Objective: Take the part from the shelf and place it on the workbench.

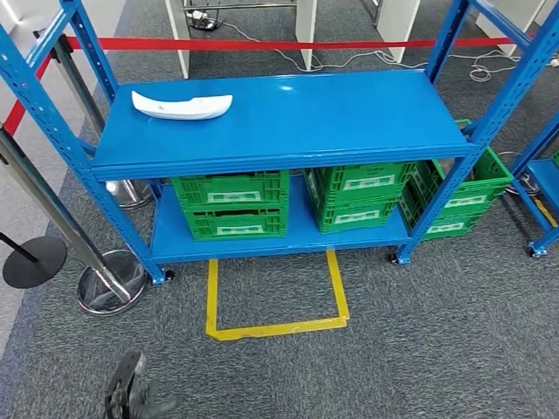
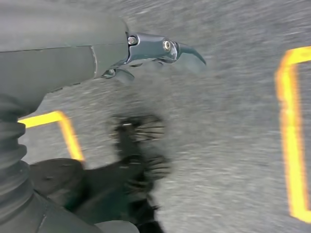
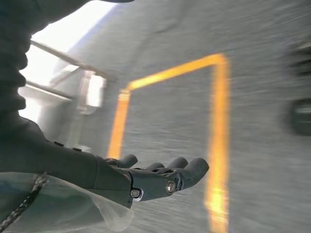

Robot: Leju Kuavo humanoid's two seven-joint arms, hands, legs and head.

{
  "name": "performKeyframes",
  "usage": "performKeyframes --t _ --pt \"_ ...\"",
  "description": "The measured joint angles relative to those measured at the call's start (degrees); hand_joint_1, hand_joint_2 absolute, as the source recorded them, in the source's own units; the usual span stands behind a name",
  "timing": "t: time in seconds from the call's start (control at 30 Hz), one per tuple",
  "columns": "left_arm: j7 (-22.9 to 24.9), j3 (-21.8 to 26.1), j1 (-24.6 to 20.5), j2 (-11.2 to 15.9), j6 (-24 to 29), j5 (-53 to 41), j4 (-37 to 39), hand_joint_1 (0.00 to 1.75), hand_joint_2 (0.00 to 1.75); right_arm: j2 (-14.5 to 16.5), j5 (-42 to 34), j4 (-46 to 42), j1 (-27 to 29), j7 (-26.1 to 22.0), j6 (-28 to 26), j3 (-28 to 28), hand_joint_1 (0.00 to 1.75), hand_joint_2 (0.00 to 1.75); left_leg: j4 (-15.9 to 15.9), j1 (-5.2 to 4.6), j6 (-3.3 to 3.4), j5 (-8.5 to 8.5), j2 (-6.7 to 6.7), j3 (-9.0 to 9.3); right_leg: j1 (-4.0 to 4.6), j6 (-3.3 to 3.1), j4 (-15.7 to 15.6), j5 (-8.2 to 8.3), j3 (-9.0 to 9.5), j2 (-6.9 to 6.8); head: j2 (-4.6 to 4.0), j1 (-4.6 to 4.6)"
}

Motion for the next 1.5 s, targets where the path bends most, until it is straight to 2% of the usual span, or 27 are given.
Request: performKeyframes --t 0.03,0.07,0.13,0.2,0.3,0.33,0.37,0.4,0.47,0.53,0.67,0.7,0.77,0.83,0.87,0.9,0.97,1.0,1.07,1.13,1.2,1.27,1.33,1.37,1.4,1.43,1.5 --pt "0.04 0.00 1.34 -0.05 -0.01 0.00 1.16 0.00 1.75 0.00 0.01 -1.24 -1.51 -0.05 0.00 0.00 0.00 1.75 0.03 -0.09 -0.22 -0.07 0.13 -0.06 0.10 -0.18 -2.12 0.58 1.16 -0.04 0.00 -0.01" --pt "0.08 0.00 2.85 -0.11 -0.01 0.00 2.61 0.00 1.75 0.01 0.01 -2.72 -3.13 -0.08 0.00 0.00 0.00 1.75 0.04 -0.16 -0.45 -0.10 0.27 -0.12 0.20 -0.27 -2.81 0.60 1.61 -0.06 0.00 -0.02" --pt "0.16 -0.01 6.18 -0.14 0.00 0.00 5.97 0.00 1.75 0.06 0.01 -6.09 -6.45 -0.12 0.01 0.00 0.00 1.75 0.12 -0.08 -0.93 -0.21 0.43 0.05 0.14 -0.61 -3.04 0.82 1.60 0.03 0.00 0.02" --pt "0.19 -0.02 9.48 -0.17 -0.02 0.00 9.59 0.00 1.75 0.14 0.02 -9.85 -9.66 -0.14 0.03 -0.01 0.00 1.75 2.15 0.02 -1.54 -1.85 0.60 -0.62 -0.10 -1.15 -3.34 1.01 1.70 0.16 0.00 -0.16" --pt "0.15 0.22 13.31 -0.10 0.07 -0.24 14.77 0.00 1.75 0.15 0.22 -14.90 -13.71 -0.17 -0.06 -0.39 0.00 1.75 12.79 0.29 -2.27 -7.44 0.82 -5.47 -0.20 -1.51 -3.43 1.04 1.66 0.27 0.00 -0.43" --pt "0.06 0.58 14.01 -0.08 0.21 -0.59 15.87 0.00 1.75 0.15 0.55 -15.82 -14.57 -0.22 -0.18 -0.83 0.00 1.75 15.69 0.34 -2.40 -8.35 0.84 -6.88 -0.20 -1.51 -3.42 1.03 1.66 0.16 -0.01 -0.43" --pt "-0.13 1.13 14.36 -0.09 0.42 -1.16 16.59 0.00 1.75 0.17 1.09 -16.35 -15.15 -0.25 -0.38 -1.46 0.00 1.75 16.60 0.37 -2.48 -8.06 0.86 -7.40 -0.21 -1.49 -3.41 1.01 1.69 -0.03 -0.01 -0.45" --pt "-0.40 1.86 14.45 -0.11 0.75 -1.93 17.16 0.00 1.75 0.21 1.85 -16.69 -15.53 -0.32 -0.67 -2.22 0.00 1.75 15.17 0.43 -2.49 -6.63 0.90 -6.81 -0.22 -1.45 -3.41 0.98 1.76 -0.27 -0.01 -0.45" --pt "-1.09 3.48 14.23 -0.21 1.54 -3.72 18.04 0.00 1.75 0.38 3.64 -17.21 -15.88 -0.55 -1.33 -3.78 0.00 1.75 7.45 0.56 -2.34 -2.49 1.02 -3.16 -0.23 -1.27 -3.40 0.88 1.93 -0.64 -0.01 -0.44" --pt "-1.78 5.22 13.89 -0.46 2.38 -5.57 18.63 0.00 1.75 0.57 5.47 -17.44 -16.11 -1.06 -2.04 -5.46 0.00 1.75 1.25 0.50 -1.89 -0.37 1.08 -0.25 -0.05 -0.80 -3.24 0.79 1.89 -0.64 -0.01 -0.42" --pt "-2.55 7.29 13.39 -0.89 3.38 -7.70 19.01 0.00 1.75 0.70 7.75 -17.48 -16.13 -1.52 -2.88 -7.45 0.00 1.75 -0.16 0.30 -0.42 -0.01 1.20 0.17 -0.08 0.49 -2.84 0.49 1.59 -0.55 0.00 -0.40" --pt "-2.75 7.94 13.18 -1.02 3.59 -8.21 19.04 0.00 1.75 0.75 8.25 -17.48 -16.14 -1.62 -3.09 -8.10 0.00 1.75 -0.33 0.39 0.01 0.15 1.29 0.19 -0.10 0.74 -1.51 -0.46 0.94 -0.54 0.00 -0.27" --pt "-3.43 9.88 12.52 -1.34 4.26 -9.72 19.13 0.00 1.75 1.00 9.74 -17.43 -16.14 -2.01 -3.62 -9.89 0.00 1.75 -0.48 0.43 0.58 0.32 1.44 0.13 -0.13 1.02 4.67 -3.96 -2.04 -0.52 0.00 -0.01" --pt "-4.30 11.94 11.80 -1.62 5.13 -11.46 19.15 0.00 1.75 1.29 11.69 -17.25 -16.03 -2.41 -4.30 -11.75 0.00 0.87 -0.45 0.25 0.80 0.31 1.45 0.02 -0.15 1.15 11.89 -6.95 -5.39 -0.52 0.00 0.07" --pt "-4.81 12.97 11.47 -1.78 5.53 -12.35 19.15 0.00 1.75 1.39 12.73 -17.11 -15.95 -2.57 -4.72 -12.75 0.00 0.44 -0.44 0.17 0.83 0.30 1.44 0.04 -0.14 1.14 13.31 -7.01 -6.10 -0.52 -0.01 0.07" --pt "-5.34 14.11 11.10 -1.97 5.94 -13.24 19.15 0.00 1.31 1.46 13.77 -16.95 -15.91 -2.78 -5.16 -13.82 0.00 0.00 -0.42 0.13 0.83 0.27 1.43 0.10 -0.13 1.06 12.42 -5.90 -5.72 -0.52 -0.01 0.08" --pt "-6.55 16.33 10.27 -2.41 6.65 -14.89 19.15 0.00 0.44 1.63 15.66 -16.68 -15.92 -3.27 -5.91 -15.91 0.00 0.00 -0.39 0.09 0.68 0.12 1.42 0.36 -0.12 0.68 5.30 -1.80 -2.32 -0.53 -0.01 0.09" --pt "-7.18 17.44 9.78 -2.64 6.99 -15.62 19.15 0.00 0.00 1.76 16.62 -16.52 -15.98 -3.49 -6.23 -16.89 0.00 0.00 -0.28 -0.03 0.48 -0.02 1.42 0.43 -0.06 0.49 1.39 -0.34 -0.45 -0.54 0.00 0.09" --pt "-8.56 19.47 8.71 -3.03 7.59 -16.95 19.13 0.00 0.00 2.15 18.75 -16.09 -16.09 -3.96 -6.97 -18.97 0.00 0.00 -0.09 -0.24 -0.05 -0.14 1.42 0.31 0.07 0.09 -2.67 0.49 1.66 -0.50 0.00 0.04" --pt "-10.07 21.34 7.68 -3.41 8.16 -18.06 18.81 0.00 0.00 2.68 21.04 -15.48 -16.02 -4.49 -7.80 -21.39 0.00 0.00 0.00 -0.26 -0.59 -0.08 1.42 0.13 0.11 -0.36 -3.05 0.38 1.91 -0.42 0.00 -0.02" --pt "-11.59 22.86 6.82 -3.80 8.63 -18.83 18.02 0.00 0.00 3.25 23.33 -14.86 -15.95 -5.03 -8.59 -23.77 0.00 0.00 1.07 -0.16 -1.21 -1.02 1.43 -0.30 -0.09 -0.93 -3.25 0.59 1.92 -0.44 -0.01 -0.13" --pt "-13.10 24.09 5.89 -4.26 9.02 -19.33 16.98 0.00 0.00 3.72 25.79 -14.23 -16.02 -5.63 -9.42 -26.18 0.00 0.00 6.36 0.03 -1.83 -4.15 1.45 -2.62 -0.25 -1.39 -3.38 0.68 1.98 -0.55 -0.01 -0.32" --pt "-14.57 25.23 5.01 -4.78 9.45 -19.70 15.83 0.00 0.00 4.15 28.26 -13.47 -16.05 -6.21 -10.22 -28.70 0.00 0.00 14.08 0.22 -2.21 -7.31 1.45 -6.15 -0.21 -1.58 -3.36 0.62 1.99 -0.63 0.00 -0.40" --pt "-15.28 25.77 4.67 -5.00 9.70 -19.85 15.20 0.00 0.00 4.44 29.44 -13.07 -16.03 -6.48 -10.57 -29.95 0.00 0.00 16.25 0.27 -2.28 -7.60 1.45 -7.21 -0.19 -1.62 -3.35 0.59 2.03 -0.62 0.00 -0.41" --pt "-15.99 26.31 4.36 -5.22 9.96 -19.96 14.53 0.00 0.00 4.72 30.57 -12.67 -16.01 -6.76 -10.93 -31.19 0.00 0.00 16.23 0.29 -2.28 -6.67 1.45 -7.30 -0.19 -1.62 -3.34 0.57 2.12 -0.57 0.00 -0.43" --pt "-16.73 26.82 4.03 -5.40 10.22 -20.02 13.80 0.00 0.00 5.03 31.74 -12.29 -16.01 -7.04 -11.30 -32.42 0.00 0.00 13.89 0.31 -2.20 -4.71 1.45 -6.34 -0.20 -1.58 -3.34 0.52 2.27 -0.50 0.00 -0.43" --pt "-18.30 27.58 3.28 -5.84 10.71 -20.06 12.19 0.00 0.00 5.66 34.26 -11.59 -16.06 -7.64 -12.10 -34.91 0.00 0.00 6.20 0.27 -1.85 -0.51 1.45 -3.04 -0.09 -1.33 -3.29 0.35 2.52 -0.41 0.00 -0.42"
